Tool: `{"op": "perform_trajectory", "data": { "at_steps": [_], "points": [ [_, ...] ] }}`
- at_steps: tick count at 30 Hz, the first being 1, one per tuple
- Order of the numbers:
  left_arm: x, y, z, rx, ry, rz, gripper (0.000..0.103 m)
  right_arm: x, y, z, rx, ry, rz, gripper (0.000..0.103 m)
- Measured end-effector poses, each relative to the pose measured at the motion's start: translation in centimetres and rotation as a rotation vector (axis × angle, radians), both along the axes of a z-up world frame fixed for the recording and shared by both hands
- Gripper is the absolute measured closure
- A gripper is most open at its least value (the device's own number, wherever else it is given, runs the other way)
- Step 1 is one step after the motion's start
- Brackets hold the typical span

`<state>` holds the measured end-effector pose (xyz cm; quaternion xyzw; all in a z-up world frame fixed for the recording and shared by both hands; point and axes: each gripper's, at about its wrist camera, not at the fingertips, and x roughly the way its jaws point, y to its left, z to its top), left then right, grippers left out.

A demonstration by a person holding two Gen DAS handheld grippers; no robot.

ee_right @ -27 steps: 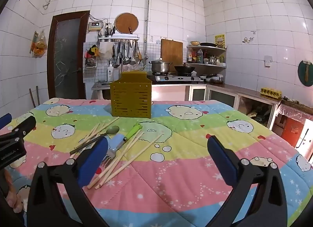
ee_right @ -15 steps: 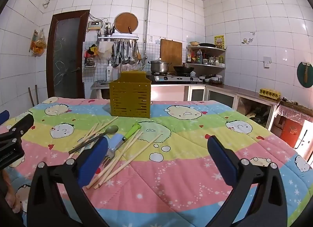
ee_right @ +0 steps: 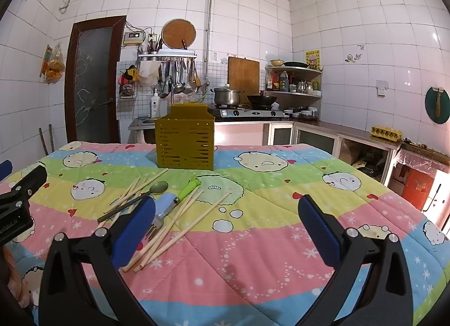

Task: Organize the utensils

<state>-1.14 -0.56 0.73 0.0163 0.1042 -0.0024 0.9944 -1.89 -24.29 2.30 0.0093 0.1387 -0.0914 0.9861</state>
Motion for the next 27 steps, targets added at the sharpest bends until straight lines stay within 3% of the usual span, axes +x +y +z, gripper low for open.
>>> {"op": "perform_trajectory", "data": {
  "at_steps": [27],
  "points": [
    [-0.10, -0.02, 0.04, -0.001, -0.002, 0.000, 0.005, -0.15, -0.18, 0.10, 0.002, -0.001, -0.002, 0.004]
  ]
}}
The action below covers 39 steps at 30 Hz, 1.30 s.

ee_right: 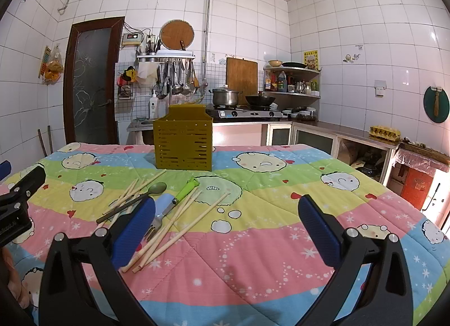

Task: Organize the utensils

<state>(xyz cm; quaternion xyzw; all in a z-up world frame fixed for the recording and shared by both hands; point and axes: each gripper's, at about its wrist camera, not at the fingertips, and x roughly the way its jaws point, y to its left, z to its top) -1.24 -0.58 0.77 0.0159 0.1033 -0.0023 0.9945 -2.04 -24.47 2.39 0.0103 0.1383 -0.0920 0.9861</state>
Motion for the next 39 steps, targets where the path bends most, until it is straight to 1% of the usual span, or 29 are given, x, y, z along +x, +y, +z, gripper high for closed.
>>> {"op": "perform_trajectory", "data": {
  "at_steps": [39],
  "points": [
    [-0.12, -0.08, -0.11, 0.002, -0.005, 0.000, 0.005, -0.11, -0.31, 0.03, 0.009, -0.005, -0.008, 0.004]
  ]
}}
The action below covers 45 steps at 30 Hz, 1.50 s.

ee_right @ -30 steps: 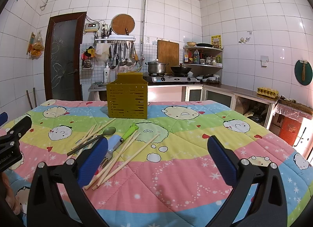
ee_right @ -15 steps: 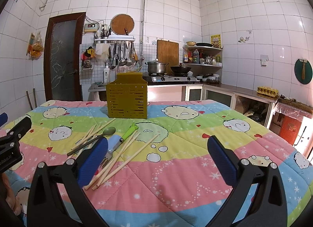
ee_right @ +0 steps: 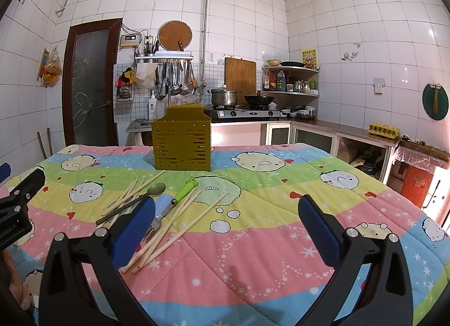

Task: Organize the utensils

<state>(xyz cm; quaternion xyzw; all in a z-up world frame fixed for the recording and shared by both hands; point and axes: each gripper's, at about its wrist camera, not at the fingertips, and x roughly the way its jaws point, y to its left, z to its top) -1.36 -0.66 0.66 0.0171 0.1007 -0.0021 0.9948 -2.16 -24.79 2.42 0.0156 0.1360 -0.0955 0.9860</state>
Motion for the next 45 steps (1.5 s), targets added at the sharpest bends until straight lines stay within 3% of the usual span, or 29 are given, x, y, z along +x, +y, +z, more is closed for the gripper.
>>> {"op": "perform_trajectory", "data": {
  "at_steps": [26, 37, 45],
  "points": [
    [0.7, -0.2, 0.2, 0.015, 0.032, -0.029, 0.005, -0.1, 0.6, 0.1, -0.026, -0.005, 0.013, 0.004],
    [1.8, -0.6, -0.7, 0.033, 0.111, -0.051, 0.005, -0.5, 1.5, 0.4, -0.086, -0.025, -0.031, 0.004],
    [3.6, -0.9, -0.6, 0.080, 0.173, -0.059, 0.005, 2.2, 0.5, 0.1, -0.044, 0.109, -0.036, 0.004]
  ]
}}
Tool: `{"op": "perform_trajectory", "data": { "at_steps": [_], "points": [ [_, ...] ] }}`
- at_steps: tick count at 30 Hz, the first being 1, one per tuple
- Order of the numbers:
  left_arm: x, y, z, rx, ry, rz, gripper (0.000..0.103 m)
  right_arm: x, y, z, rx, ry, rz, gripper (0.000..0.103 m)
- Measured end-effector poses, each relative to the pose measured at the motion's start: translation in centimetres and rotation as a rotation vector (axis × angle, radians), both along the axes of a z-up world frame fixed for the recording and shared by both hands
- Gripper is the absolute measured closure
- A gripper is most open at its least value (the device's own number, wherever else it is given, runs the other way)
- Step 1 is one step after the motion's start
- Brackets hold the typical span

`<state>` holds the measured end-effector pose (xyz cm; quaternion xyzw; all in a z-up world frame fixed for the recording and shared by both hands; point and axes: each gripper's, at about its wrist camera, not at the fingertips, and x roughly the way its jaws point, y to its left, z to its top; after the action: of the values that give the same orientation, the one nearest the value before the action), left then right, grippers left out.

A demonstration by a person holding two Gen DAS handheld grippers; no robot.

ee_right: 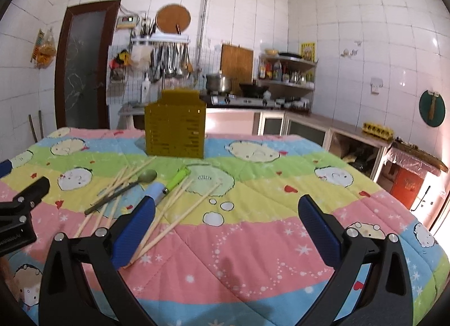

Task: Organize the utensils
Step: 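Lower the left tool to a chopstick while the right tool lowers to another chopstick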

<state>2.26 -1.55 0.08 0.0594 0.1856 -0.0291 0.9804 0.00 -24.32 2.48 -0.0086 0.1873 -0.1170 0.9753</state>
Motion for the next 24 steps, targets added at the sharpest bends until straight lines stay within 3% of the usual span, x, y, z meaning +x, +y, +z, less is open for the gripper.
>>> {"op": "perform_trajectory", "data": {
  "at_steps": [13, 24],
  "points": [
    [10.9, 1.5, 0.1, -0.023, 0.279, -0.025, 0.005, 8.8, -1.5, -0.7, 0.046, 0.216, -0.051, 0.004],
    [17.2, -0.5, -1.8, -0.025, 0.416, -0.113, 0.005, 14.9, -2.4, -3.4, 0.051, 0.371, -0.114, 0.004]
  ]
}}
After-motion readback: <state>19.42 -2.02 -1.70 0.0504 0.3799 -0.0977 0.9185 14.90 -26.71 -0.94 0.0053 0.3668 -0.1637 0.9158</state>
